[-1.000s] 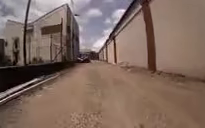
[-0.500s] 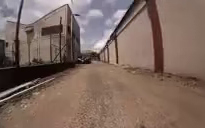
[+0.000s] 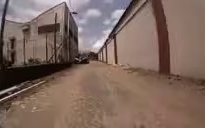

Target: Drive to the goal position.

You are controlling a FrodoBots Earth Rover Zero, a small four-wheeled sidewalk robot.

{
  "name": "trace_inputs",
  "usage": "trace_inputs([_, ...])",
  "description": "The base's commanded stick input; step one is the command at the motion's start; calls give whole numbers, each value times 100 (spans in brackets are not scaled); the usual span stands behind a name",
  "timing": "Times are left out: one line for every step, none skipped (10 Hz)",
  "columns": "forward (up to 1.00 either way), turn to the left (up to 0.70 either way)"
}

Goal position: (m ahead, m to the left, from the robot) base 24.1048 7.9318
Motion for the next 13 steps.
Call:
trace_inputs([85, 0])
trace_inputs([85, 0])
trace_inputs([85, 0])
trace_inputs([85, 0])
trace_inputs([85, 0])
trace_inputs([85, 0])
trace_inputs([85, 0])
trace_inputs([85, 0])
trace_inputs([85, 0])
trace_inputs([85, 0])
trace_inputs([85, 0])
trace_inputs([85, 0])
trace_inputs([85, 0])
